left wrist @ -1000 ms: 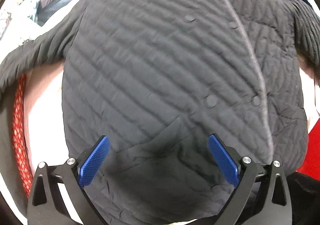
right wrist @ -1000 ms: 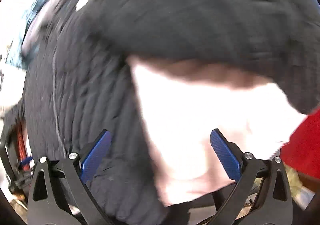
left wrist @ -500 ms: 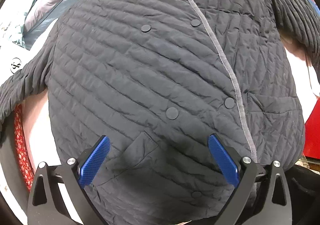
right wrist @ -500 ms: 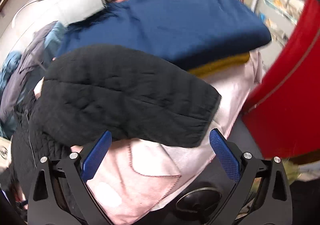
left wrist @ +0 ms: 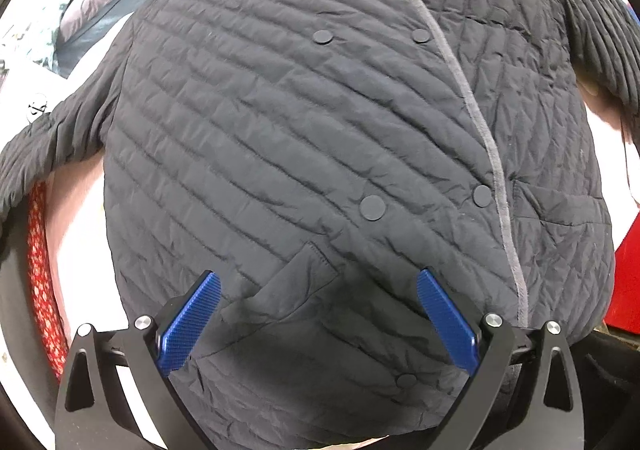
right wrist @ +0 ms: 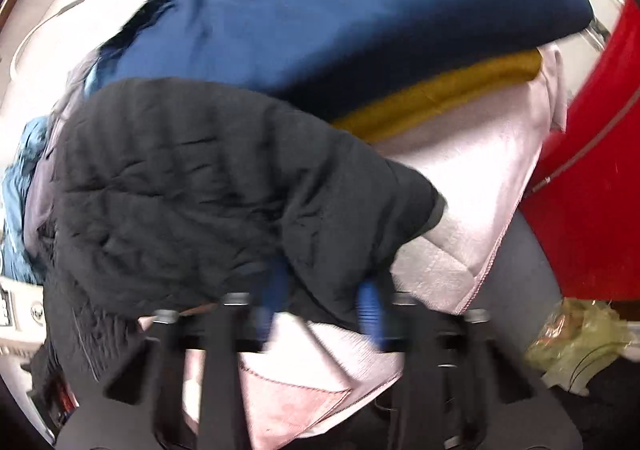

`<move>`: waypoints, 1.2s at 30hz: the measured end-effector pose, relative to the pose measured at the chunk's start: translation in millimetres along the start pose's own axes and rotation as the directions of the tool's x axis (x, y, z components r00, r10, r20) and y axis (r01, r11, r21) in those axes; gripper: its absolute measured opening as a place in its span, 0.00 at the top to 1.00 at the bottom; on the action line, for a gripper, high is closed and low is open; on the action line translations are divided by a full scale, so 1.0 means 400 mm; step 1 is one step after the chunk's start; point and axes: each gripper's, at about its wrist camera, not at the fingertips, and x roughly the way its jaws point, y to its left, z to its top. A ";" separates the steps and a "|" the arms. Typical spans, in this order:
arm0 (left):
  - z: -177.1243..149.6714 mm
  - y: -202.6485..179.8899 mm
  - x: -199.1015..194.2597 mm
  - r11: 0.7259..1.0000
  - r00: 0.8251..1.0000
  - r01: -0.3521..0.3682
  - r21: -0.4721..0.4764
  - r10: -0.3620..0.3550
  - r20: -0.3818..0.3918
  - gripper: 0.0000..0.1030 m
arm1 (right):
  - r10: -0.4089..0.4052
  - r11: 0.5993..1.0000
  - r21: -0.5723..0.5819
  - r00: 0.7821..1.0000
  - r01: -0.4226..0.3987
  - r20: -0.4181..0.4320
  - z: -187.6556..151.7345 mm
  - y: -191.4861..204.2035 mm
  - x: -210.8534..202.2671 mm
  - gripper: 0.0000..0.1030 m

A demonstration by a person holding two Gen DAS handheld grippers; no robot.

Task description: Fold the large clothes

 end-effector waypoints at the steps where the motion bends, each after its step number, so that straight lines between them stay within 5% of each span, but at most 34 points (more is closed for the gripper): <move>1: 0.001 -0.002 0.000 1.000 1.000 0.001 -0.008 -0.001 0.002 0.06 | 0.018 1.000 -0.003 1.000 -0.018 0.008 -0.002 0.013 -0.017 0.87; 5: 0.003 0.015 -0.001 1.000 1.000 0.004 -0.018 -0.004 0.005 0.06 | 0.161 0.987 -0.033 0.986 -0.160 0.032 -0.006 0.101 -0.127 0.89; 10: 0.009 0.020 -0.014 1.000 1.000 0.011 0.003 -0.011 0.008 0.06 | 0.291 0.922 -0.255 0.956 -0.292 -0.045 -0.023 0.336 -0.218 0.90; 14: 0.024 -0.003 -0.030 1.000 0.999 0.012 0.022 -0.013 0.031 0.06 | 0.375 0.797 -0.463 0.919 -0.388 -0.124 -0.081 0.580 -0.264 0.90; 18: 0.025 0.017 -0.060 1.000 0.998 0.011 0.001 -0.011 0.061 0.06 | 0.473 0.645 -0.558 0.846 -0.522 -0.246 -0.133 0.807 -0.266 0.90; 21: 0.020 0.054 -0.076 0.999 0.997 0.008 -0.048 -0.004 0.077 0.06 | 0.459 0.573 -0.615 0.834 -0.542 -0.308 -0.189 0.973 -0.238 0.90; 27: -0.040 0.195 -0.065 0.975 0.998 -0.011 -0.223 0.025 0.060 0.06 | 0.444 0.448 -0.626 0.766 -0.639 -0.464 -0.341 1.235 -0.175 0.90; 32: -0.099 0.282 -0.052 0.943 0.998 -0.049 -0.330 0.060 0.026 0.06 | 0.371 0.451 -0.645 0.787 -0.617 -0.493 -0.447 1.372 -0.077 0.90; 36: -0.118 0.308 -0.027 0.929 0.997 -0.074 -0.364 0.081 0.003 0.06 | 0.325 0.527 -0.590 0.787 -0.611 -0.524 -0.472 1.437 0.039 0.90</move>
